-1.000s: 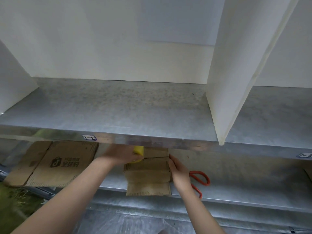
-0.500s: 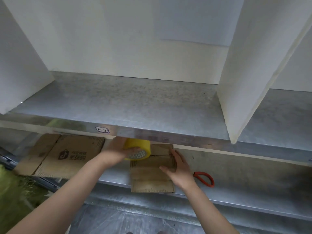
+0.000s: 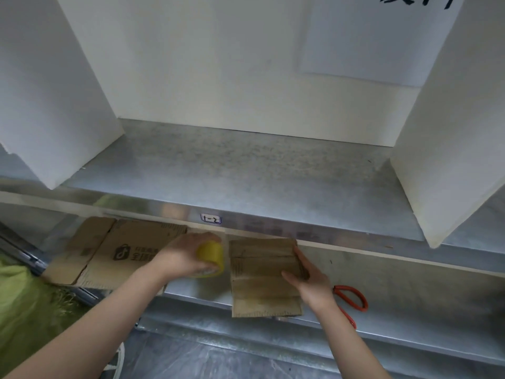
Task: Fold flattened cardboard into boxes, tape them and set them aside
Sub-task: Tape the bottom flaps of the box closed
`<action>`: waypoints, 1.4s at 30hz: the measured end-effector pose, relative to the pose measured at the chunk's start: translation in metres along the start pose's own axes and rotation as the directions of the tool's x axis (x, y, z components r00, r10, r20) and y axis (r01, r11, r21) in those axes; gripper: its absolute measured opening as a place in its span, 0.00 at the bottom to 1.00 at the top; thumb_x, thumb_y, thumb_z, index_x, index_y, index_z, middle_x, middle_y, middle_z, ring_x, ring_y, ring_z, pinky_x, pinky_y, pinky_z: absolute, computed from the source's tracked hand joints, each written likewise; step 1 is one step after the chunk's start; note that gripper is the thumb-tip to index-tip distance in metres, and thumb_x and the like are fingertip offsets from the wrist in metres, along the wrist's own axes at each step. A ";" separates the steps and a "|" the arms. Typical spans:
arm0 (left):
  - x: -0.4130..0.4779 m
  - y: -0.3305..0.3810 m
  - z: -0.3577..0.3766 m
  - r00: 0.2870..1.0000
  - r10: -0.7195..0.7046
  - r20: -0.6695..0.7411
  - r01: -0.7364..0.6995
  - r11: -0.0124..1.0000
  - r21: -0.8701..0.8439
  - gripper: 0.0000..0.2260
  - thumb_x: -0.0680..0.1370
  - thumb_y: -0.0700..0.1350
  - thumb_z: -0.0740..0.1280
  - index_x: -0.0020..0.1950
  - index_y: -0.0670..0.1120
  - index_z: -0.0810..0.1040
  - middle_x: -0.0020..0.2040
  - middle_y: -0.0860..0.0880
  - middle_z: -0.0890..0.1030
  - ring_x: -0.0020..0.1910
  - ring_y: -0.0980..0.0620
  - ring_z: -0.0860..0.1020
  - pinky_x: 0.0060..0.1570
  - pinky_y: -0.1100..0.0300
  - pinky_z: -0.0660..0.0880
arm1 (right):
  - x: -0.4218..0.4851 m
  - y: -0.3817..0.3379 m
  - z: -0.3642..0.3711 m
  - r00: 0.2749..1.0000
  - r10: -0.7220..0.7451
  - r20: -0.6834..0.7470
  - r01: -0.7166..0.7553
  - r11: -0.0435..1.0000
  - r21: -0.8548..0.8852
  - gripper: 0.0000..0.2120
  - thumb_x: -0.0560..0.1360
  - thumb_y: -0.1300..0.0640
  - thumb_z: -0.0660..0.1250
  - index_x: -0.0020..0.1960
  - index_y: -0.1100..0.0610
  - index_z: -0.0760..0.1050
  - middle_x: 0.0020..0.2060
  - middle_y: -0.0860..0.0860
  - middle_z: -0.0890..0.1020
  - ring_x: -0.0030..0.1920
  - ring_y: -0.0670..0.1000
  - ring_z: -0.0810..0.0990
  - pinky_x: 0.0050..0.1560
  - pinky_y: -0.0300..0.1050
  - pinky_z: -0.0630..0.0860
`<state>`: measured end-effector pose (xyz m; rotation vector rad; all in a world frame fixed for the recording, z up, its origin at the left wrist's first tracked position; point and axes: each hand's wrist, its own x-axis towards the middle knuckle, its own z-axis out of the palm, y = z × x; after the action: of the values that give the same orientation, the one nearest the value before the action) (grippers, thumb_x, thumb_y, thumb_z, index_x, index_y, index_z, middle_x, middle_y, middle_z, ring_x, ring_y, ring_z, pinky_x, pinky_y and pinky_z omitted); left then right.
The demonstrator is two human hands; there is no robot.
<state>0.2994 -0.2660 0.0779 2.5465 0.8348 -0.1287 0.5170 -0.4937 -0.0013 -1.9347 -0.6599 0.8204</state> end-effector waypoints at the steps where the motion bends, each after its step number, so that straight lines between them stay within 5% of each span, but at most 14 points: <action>1: 0.003 -0.004 0.004 1.000 -0.006 -0.007 0.006 0.999 -0.040 0.25 0.68 0.61 0.74 0.62 0.62 0.71 0.61 0.60 0.76 0.59 0.55 0.73 0.54 0.60 0.70 | 0.001 0.000 0.000 1.000 0.008 0.003 -0.008 1.000 0.017 0.35 0.72 0.47 0.73 0.74 0.39 0.62 0.69 0.46 0.73 0.68 0.49 0.72 0.67 0.43 0.71; 9: 0.022 -0.032 0.036 0.998 -0.038 0.057 0.048 0.980 -0.190 0.23 0.66 0.58 0.76 0.58 0.60 0.73 0.57 0.58 0.77 0.56 0.55 0.74 0.53 0.60 0.72 | -0.003 0.000 0.006 0.998 0.049 -0.026 -0.047 0.996 0.070 0.36 0.71 0.51 0.75 0.74 0.41 0.63 0.67 0.45 0.74 0.68 0.48 0.72 0.67 0.44 0.71; 15: 0.029 -0.033 0.061 0.997 -0.059 0.044 0.064 0.990 -0.123 0.24 0.68 0.58 0.73 0.61 0.59 0.70 0.58 0.55 0.76 0.58 0.51 0.73 0.50 0.59 0.70 | -0.005 0.004 0.013 0.995 0.064 -0.075 -0.057 0.994 0.099 0.34 0.71 0.52 0.75 0.73 0.41 0.64 0.67 0.43 0.73 0.69 0.47 0.70 0.67 0.40 0.68; 18: 0.030 -0.033 0.062 0.999 -0.022 0.027 0.024 0.996 -0.083 0.24 0.69 0.59 0.72 0.63 0.58 0.70 0.60 0.56 0.75 0.59 0.50 0.73 0.53 0.59 0.70 | -0.006 0.008 0.019 0.995 0.075 -0.067 -0.064 0.985 0.157 0.34 0.71 0.48 0.74 0.72 0.35 0.63 0.68 0.40 0.70 0.70 0.47 0.69 0.70 0.47 0.68; 24: 0.015 -0.055 0.051 0.985 0.005 0.173 0.071 0.899 -0.431 0.24 0.70 0.58 0.74 0.64 0.60 0.71 0.61 0.58 0.75 0.57 0.57 0.74 0.57 0.62 0.72 | -0.005 0.008 0.024 0.995 0.076 -0.062 -0.057 0.964 0.261 0.31 0.74 0.56 0.72 0.72 0.38 0.65 0.70 0.43 0.71 0.71 0.46 0.68 0.73 0.51 0.64; 27: 0.013 -0.046 0.057 0.993 -0.005 0.120 0.046 0.940 -0.339 0.24 0.72 0.56 0.72 0.65 0.59 0.69 0.59 0.57 0.74 0.56 0.53 0.74 0.55 0.60 0.72 | -0.003 0.007 0.023 0.997 0.063 -0.038 -0.051 0.963 0.266 0.31 0.73 0.56 0.73 0.71 0.37 0.66 0.69 0.43 0.71 0.71 0.46 0.68 0.73 0.52 0.65; 31: 0.012 -0.041 0.060 0.998 -0.042 0.040 0.051 0.964 -0.261 0.23 0.71 0.55 0.73 0.63 0.56 0.69 0.58 0.52 0.76 0.53 0.48 0.76 0.51 0.58 0.74 | -0.006 -0.002 0.021 0.999 0.041 -0.005 -0.039 0.983 0.178 0.31 0.77 0.55 0.69 0.75 0.42 0.60 0.68 0.41 0.68 0.69 0.45 0.67 0.67 0.41 0.66; 42: 0.022 -0.030 0.043 0.988 -0.090 0.129 0.110 0.982 -0.157 0.22 0.71 0.51 0.74 0.60 0.58 0.69 0.58 0.53 0.74 0.52 0.51 0.73 0.47 0.60 0.68 | -0.006 -0.004 0.018 1.000 0.027 0.001 -0.027 1.000 -0.006 0.32 0.77 0.47 0.66 0.75 0.36 0.54 0.74 0.46 0.65 0.71 0.51 0.67 0.68 0.45 0.68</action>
<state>0.3015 -0.2518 0.0231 2.3199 0.8878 -0.2348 0.4987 -0.4865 -0.0031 -1.9524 -0.6389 0.8371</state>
